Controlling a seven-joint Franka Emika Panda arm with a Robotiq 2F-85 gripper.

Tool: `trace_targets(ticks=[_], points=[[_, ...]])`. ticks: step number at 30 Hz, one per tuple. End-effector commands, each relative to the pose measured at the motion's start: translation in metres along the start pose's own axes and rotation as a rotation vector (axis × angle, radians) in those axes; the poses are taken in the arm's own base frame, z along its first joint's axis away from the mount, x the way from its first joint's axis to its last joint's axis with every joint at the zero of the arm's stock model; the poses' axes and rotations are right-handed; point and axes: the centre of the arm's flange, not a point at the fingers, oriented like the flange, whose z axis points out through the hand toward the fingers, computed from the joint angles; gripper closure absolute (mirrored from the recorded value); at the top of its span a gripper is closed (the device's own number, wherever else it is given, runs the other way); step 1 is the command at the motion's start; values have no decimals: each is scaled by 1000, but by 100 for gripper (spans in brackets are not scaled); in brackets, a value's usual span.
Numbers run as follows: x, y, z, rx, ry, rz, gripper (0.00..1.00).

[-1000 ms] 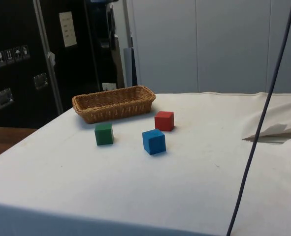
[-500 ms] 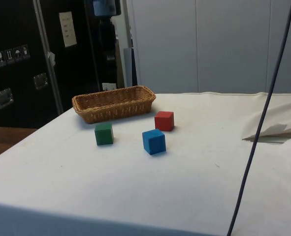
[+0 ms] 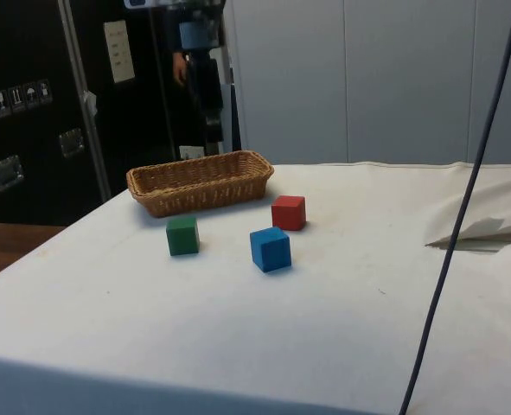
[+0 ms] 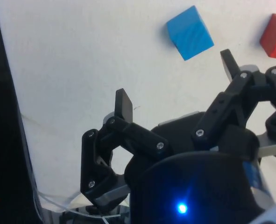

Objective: Pick up the blue cube and place it into the basket.

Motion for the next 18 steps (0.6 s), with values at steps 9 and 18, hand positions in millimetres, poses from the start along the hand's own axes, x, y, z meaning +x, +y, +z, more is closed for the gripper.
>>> trace_targets(ticks=[9,18], points=[[-7,-6,16,5,7,-59,0],[-19,-8,36,4,14,-102,0]])
